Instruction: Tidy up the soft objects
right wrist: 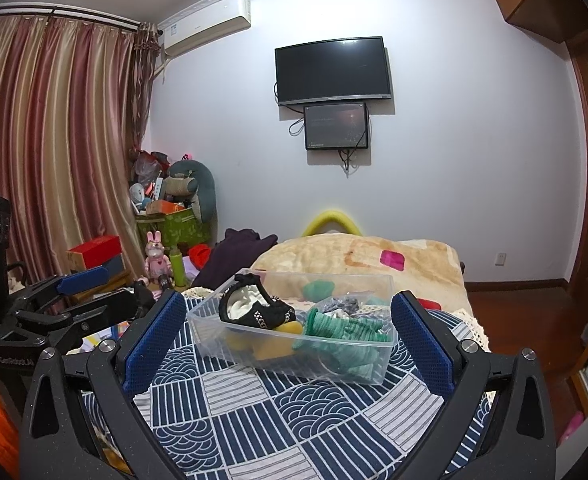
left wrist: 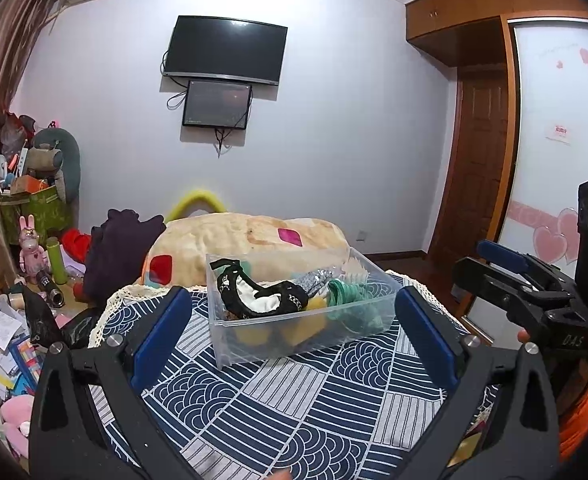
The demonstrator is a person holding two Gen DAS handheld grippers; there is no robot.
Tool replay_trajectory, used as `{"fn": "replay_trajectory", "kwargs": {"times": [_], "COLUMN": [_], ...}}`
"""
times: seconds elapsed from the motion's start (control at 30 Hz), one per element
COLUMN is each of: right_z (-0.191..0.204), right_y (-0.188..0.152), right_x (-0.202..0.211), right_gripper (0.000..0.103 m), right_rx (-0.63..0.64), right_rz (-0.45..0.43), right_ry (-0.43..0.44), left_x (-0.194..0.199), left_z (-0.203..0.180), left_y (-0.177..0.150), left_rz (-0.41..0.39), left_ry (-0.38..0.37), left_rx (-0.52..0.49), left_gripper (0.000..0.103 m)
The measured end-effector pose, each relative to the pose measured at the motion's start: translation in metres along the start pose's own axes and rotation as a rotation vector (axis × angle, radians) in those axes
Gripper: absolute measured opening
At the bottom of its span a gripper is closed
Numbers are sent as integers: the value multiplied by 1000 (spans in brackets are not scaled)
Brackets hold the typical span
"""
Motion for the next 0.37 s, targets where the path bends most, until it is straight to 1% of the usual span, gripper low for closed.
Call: {"fn": "replay_trajectory", "kwargs": {"times": [0.37], "right_z": [1], "right_y": [-2], "right_x": [0], "right_gripper": [103], "right_rx": [-2], "right_rz": [1], "right_ry": [-2], "left_x": [0], "left_z": [-1], "left_y": [-1], "left_rz": [4], "left_ry": [-10], "left_rx": [7], "left_gripper": [103]}}
Point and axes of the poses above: each gripper's, at about its wrist camera, not at the fingertips, and x roughly against the way its jaws point, z to its left, y to its top, the point moved 6 cm from there along -x, roughly the way its jaws point, and after that the axes turned 3 degrees about -x, right-handed, at the moved point
